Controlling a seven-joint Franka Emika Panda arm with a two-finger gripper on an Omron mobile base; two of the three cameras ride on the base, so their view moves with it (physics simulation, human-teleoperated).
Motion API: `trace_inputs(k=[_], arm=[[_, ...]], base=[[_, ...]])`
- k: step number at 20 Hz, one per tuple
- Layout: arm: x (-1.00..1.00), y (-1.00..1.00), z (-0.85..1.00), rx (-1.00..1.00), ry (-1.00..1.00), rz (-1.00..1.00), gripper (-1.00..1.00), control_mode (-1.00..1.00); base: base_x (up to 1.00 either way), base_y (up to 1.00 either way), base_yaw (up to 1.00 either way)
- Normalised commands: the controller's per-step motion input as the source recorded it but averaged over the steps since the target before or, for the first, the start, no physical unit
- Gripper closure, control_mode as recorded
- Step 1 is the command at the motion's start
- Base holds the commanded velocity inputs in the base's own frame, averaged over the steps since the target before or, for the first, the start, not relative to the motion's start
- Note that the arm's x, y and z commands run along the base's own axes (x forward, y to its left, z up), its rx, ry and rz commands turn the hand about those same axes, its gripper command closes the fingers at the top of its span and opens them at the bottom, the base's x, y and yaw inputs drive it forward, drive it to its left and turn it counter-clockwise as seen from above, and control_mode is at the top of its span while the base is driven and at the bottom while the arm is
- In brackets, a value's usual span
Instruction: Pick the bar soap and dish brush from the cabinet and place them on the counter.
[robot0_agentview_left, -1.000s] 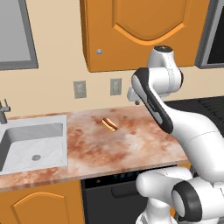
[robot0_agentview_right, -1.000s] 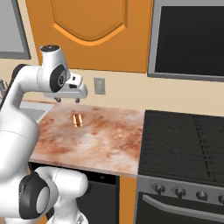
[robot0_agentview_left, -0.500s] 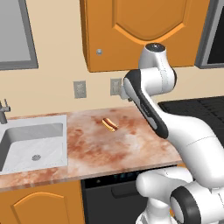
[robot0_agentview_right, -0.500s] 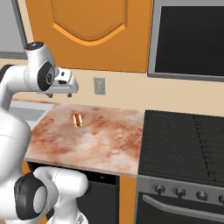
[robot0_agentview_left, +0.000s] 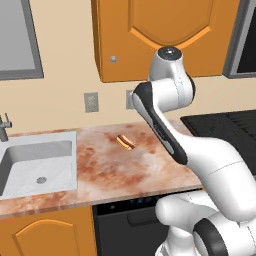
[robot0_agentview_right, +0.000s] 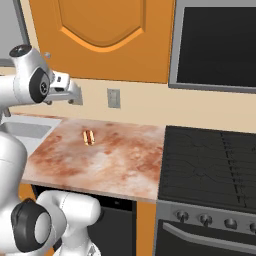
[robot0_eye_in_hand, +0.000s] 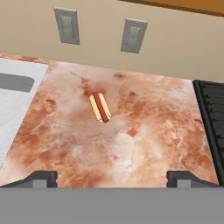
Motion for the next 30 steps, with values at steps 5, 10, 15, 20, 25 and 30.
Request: trace_inputs(k=[5,10,15,20,25,30], arm=[[0.01,0.14,0.0,0.03,-0.1,0.0,-1.0,-1.0],[0.06,0.09,0.0,0.03,-0.11,0.0,-1.0,-1.0],[0.05,0.19,0.08,0.02,-0.07,0.0,-1.0,-1.0],[0.0,0.16,0.15,0.05,-0.02,-0.02,-1.0,-1.0],[0.14,0.25,0.11,0.0,0.03,0.0,-1.0,-1.0],[0.14,0.24,0.21,-0.04,0.0,0.0,-1.0,-1.0]], base=[[0.0,0.0,0.0],[0.0,0.0,0.0],[0.0,0.0,0.0],[0.0,0.0,0.0],[0.0,0.0,0.0],[0.0,0.0,0.0]])
